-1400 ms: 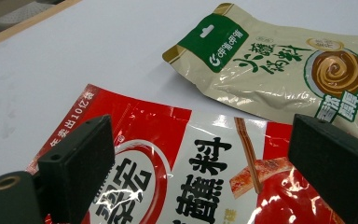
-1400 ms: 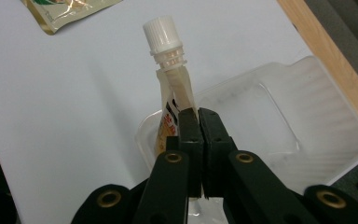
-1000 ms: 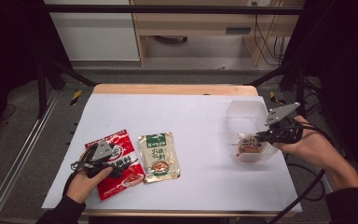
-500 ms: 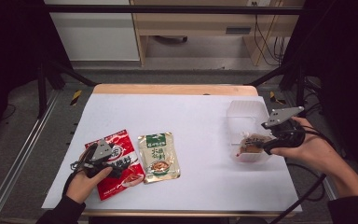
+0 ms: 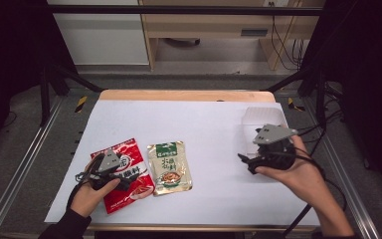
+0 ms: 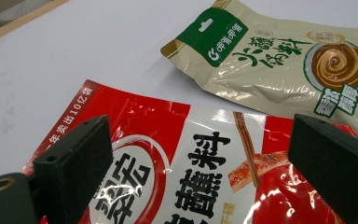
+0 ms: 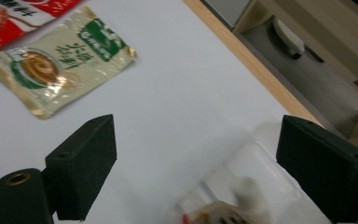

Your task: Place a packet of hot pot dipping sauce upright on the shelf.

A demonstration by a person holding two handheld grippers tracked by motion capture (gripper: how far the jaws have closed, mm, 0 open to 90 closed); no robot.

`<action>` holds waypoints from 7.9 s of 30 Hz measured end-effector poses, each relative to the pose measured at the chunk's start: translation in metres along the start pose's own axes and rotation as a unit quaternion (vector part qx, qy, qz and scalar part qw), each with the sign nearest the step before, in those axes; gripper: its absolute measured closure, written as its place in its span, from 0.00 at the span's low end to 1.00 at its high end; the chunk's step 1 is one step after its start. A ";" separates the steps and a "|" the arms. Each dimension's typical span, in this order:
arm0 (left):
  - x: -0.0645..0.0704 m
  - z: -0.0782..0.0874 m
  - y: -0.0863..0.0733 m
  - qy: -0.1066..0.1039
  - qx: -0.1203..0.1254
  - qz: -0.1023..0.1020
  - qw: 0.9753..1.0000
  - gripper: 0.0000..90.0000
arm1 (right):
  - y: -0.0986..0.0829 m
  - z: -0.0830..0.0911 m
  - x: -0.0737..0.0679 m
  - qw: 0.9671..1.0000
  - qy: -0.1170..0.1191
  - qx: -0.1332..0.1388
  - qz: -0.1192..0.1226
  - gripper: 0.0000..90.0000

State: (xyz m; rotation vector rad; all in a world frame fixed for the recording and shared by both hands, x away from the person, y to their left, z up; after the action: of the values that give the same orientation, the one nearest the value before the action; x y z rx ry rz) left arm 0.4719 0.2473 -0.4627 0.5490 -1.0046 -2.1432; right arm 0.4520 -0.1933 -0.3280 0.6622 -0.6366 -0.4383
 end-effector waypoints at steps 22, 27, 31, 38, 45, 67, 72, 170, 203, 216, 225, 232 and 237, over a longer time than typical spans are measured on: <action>0.002 -0.003 0.002 0.001 0.004 -0.020 1.000 0.04 | 0.037 -0.084 -0.089 0.997 0.007 0.028 -0.068 0.24; -0.001 -0.005 0.006 0.000 0.009 -0.013 1.000 0.04 | 0.035 -0.110 -0.099 0.996 -0.008 0.036 -0.082 0.24; -0.002 -0.010 0.014 -0.010 0.020 0.002 1.000 0.07 | 0.027 -0.126 -0.104 0.994 -0.008 0.041 -0.105 0.33; -0.005 -0.022 0.035 -0.024 0.028 0.009 0.999 0.13 | 0.010 -0.125 -0.107 0.988 -0.035 0.076 -0.128 0.57; -0.014 -0.042 0.047 -0.051 0.007 0.011 0.999 0.13 | -0.002 -0.129 -0.106 0.989 -0.040 0.050 -0.135 0.59; -0.021 -0.098 0.054 -0.081 -0.054 0.016 0.995 0.22 | -0.004 -0.137 -0.109 0.991 -0.045 0.037 -0.122 0.55; -0.020 -0.099 0.051 -0.097 -0.072 0.021 0.992 0.28 | -0.005 -0.136 -0.109 0.990 -0.048 0.034 -0.125 0.55; 0.036 -0.004 0.112 -0.121 0.035 -0.120 0.985 1.00 | -0.011 -0.128 -0.098 0.995 -0.015 -0.001 -0.097 0.15; 0.053 0.006 0.119 -0.137 0.041 -0.155 0.978 1.00 | 0.055 -0.082 -0.063 0.990 0.092 -0.095 0.055 0.16; 0.056 0.009 0.121 -0.141 0.040 -0.169 0.975 1.00 | 0.073 -0.086 -0.060 0.978 0.145 -0.111 0.100 0.23; 0.058 0.010 0.122 -0.145 0.041 -0.171 0.974 1.00 | 0.081 -0.088 -0.058 0.972 0.167 -0.113 0.120 0.37; 0.058 0.011 0.123 -0.149 0.041 -0.172 0.973 1.00 | 0.086 -0.095 -0.064 0.966 0.191 -0.119 0.126 0.57; 0.058 0.011 0.122 -0.151 0.040 -0.172 0.973 1.00 | 0.089 -0.102 -0.065 0.963 0.199 -0.125 0.129 0.69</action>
State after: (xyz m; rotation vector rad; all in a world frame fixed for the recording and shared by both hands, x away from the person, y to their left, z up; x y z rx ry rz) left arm 0.4761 0.1540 -0.3642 0.4710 -1.2393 -2.5582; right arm 0.4881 -0.0498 -0.3558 0.4015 -0.2715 -0.1295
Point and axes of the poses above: each handheld gripper's, and its own axes: z roughly backward along the jaws, y roughly out of its top, x roughly to its right, the point moved 2 cm from there along -z, roughly forward along the jaws, and after that the axes turned 6 degrees about z, right-handed, at the moved point
